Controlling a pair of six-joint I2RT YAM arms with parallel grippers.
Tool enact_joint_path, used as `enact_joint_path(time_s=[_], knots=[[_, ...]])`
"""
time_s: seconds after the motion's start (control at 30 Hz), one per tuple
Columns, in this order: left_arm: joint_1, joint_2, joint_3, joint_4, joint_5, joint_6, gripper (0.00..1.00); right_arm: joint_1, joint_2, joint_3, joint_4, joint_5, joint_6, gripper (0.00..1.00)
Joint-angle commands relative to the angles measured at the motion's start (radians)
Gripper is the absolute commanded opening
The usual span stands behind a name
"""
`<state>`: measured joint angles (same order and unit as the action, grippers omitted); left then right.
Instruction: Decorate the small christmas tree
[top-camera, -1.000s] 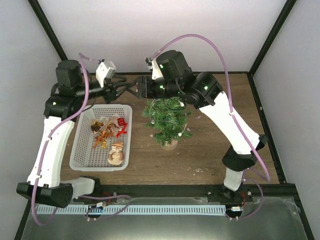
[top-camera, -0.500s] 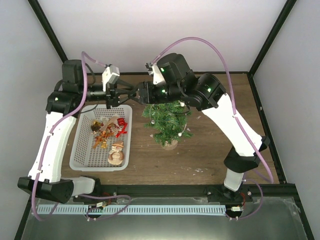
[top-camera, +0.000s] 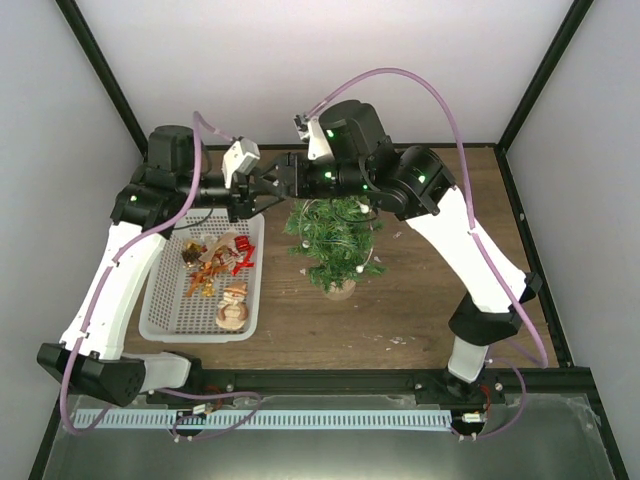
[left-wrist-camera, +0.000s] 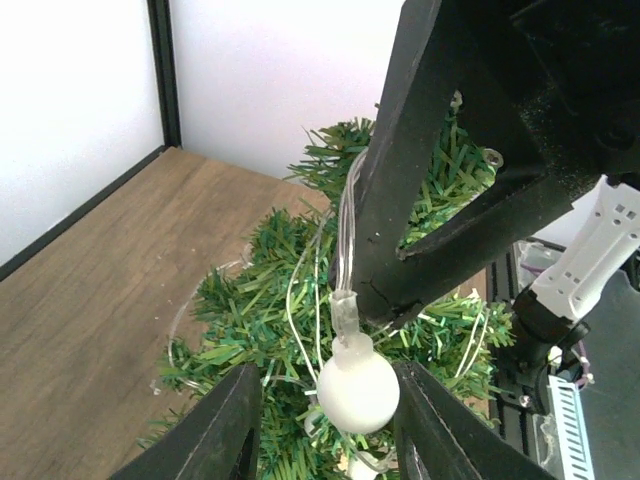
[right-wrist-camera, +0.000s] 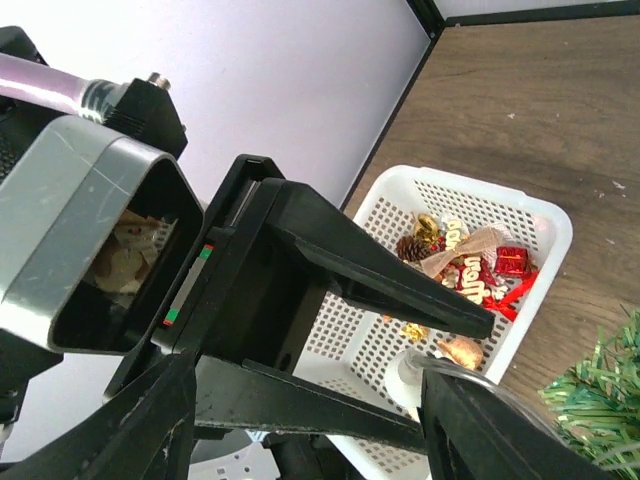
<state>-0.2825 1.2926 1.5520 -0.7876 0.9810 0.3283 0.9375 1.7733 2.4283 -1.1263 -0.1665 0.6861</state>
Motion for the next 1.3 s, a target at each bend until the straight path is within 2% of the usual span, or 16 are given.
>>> enact_joint_path(time_s=[0.0,0.07,0.17,0.47,0.6,0.8,1.07,1.17,1.27], knots=[[-0.003,-0.030,-0.004,0.075,-0.012,-0.044,0.37,-0.003,0.000,0.007,0.045,0.013,0.009,0.55],[-0.004,-0.028,-0.017,0.126,-0.065,-0.092,0.37,-0.002,0.000,0.004,0.054,0.009,0.009,0.55],[-0.002,-0.027,-0.042,0.215,-0.230,-0.161,0.37,-0.002,0.002,-0.001,0.058,0.001,0.009,0.55],[-0.001,-0.007,-0.036,0.290,-0.337,-0.223,0.38,-0.002,-0.010,-0.022,0.059,-0.009,0.013,0.55],[0.000,-0.006,-0.033,0.289,-0.346,-0.214,0.38,-0.002,-0.031,-0.041,0.084,-0.041,0.006,0.55],[0.031,-0.017,-0.055,0.272,-0.342,-0.204,0.38,0.000,-0.133,-0.166,0.327,-0.246,-0.034,0.56],[0.079,-0.032,-0.062,0.234,-0.301,-0.188,0.38,0.007,-0.233,-0.230,0.459,-0.364,-0.122,0.56],[0.090,-0.038,-0.062,0.221,-0.298,-0.186,0.38,0.007,-0.290,-0.269,0.514,-0.373,-0.146,0.56],[0.101,-0.042,-0.056,0.208,-0.299,-0.190,0.38,0.007,-0.362,-0.306,0.533,-0.275,-0.165,0.56]])
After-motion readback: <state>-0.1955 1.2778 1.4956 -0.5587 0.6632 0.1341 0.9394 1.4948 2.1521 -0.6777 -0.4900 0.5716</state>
